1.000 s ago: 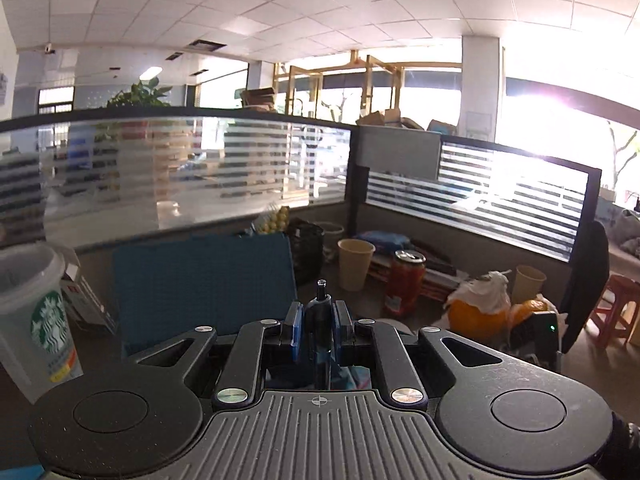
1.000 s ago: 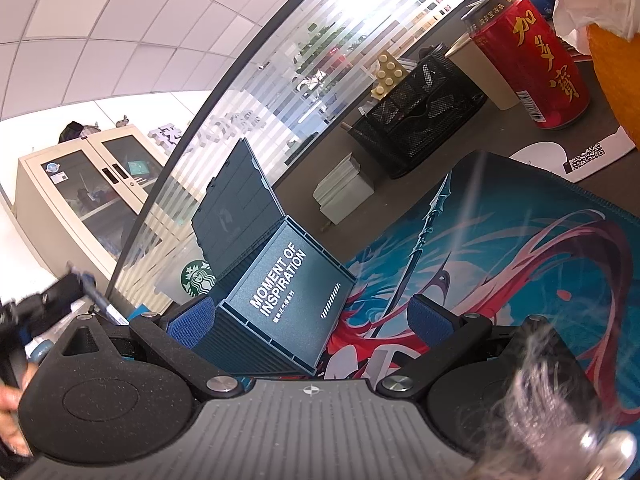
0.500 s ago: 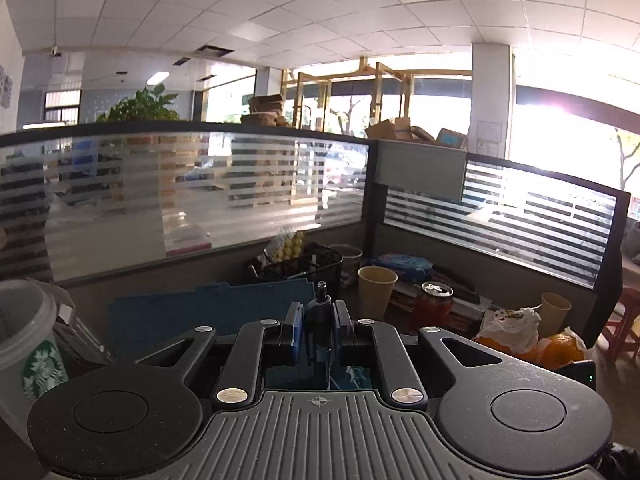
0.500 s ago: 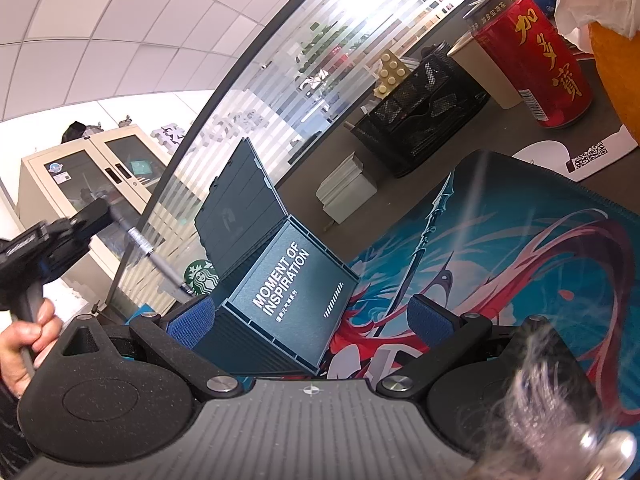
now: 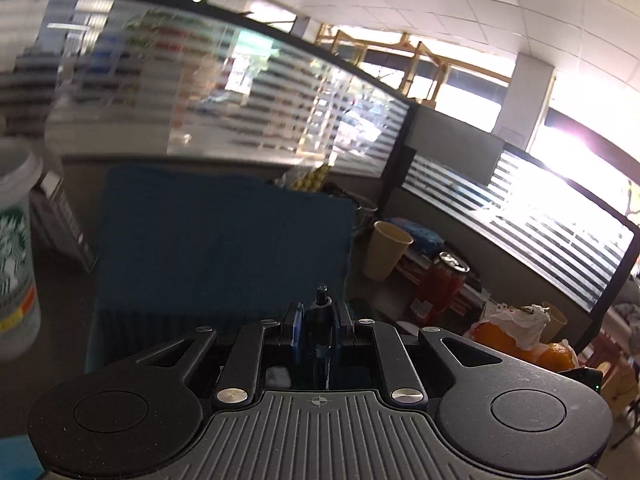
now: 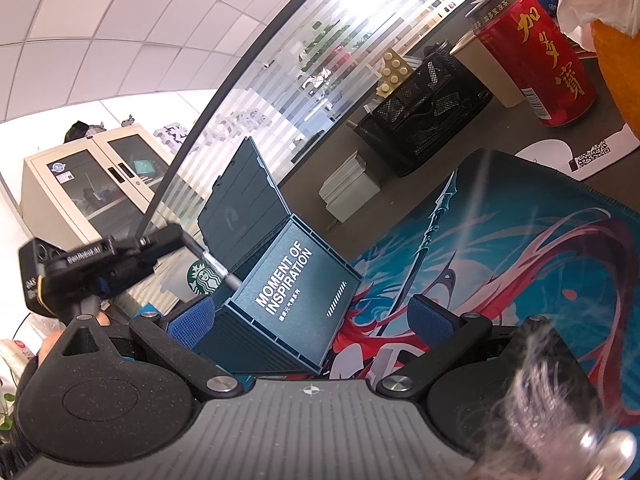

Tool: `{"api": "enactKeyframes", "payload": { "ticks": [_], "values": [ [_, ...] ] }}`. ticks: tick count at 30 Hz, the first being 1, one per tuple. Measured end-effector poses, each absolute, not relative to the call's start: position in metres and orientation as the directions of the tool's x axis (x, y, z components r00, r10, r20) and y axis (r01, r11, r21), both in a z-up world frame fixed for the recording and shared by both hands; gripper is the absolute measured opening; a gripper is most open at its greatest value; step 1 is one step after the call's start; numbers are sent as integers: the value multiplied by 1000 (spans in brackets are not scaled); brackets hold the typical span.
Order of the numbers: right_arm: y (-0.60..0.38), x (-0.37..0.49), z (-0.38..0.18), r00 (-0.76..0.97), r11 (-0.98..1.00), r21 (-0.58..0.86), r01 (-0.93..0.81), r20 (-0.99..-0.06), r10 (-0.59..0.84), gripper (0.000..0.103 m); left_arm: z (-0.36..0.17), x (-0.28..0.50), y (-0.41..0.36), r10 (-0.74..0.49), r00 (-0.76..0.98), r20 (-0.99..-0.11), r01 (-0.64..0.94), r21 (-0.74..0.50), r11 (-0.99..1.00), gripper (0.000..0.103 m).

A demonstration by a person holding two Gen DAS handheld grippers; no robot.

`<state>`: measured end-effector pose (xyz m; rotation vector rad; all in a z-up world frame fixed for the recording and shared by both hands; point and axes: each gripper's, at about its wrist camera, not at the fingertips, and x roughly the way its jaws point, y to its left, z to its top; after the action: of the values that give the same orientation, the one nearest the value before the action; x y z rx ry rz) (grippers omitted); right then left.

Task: Organize rigid objects
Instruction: 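Lower the pen into the teal box and open the left gripper, then move the left gripper to the green tube and grasp its middle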

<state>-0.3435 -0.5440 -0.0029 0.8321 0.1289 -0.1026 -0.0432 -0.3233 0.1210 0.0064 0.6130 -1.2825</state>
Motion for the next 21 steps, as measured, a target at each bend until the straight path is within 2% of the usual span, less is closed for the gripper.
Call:
{"api": "enactKeyframes", "payload": {
  "ticks": [11, 15, 18, 20, 21],
  "values": [
    [-542, -340, -4, 987, 668, 730, 141, -155, -40, 103, 99, -9, -299, -843, 217, -492, 832, -359, 424, 13],
    [-543, -340, -4, 987, 668, 731, 140, -154, -39, 103, 102, -20, -293, -834, 244, -495, 862, -283, 420, 14],
    [-543, -339, -4, 987, 668, 731, 140, -155, -38, 103, 109, -38, -292, -852, 190, -488, 911, -235, 338, 20],
    [-542, -338, -4, 987, 668, 731, 141, -154, -39, 103, 112, -52, -287, -867, 146, -477, 942, -202, 270, 33],
    [-543, -339, -4, 987, 668, 731, 141, -154, -39, 103, 113, -61, -287, -874, 121, -472, 958, -176, 227, 52]
  ]
}}
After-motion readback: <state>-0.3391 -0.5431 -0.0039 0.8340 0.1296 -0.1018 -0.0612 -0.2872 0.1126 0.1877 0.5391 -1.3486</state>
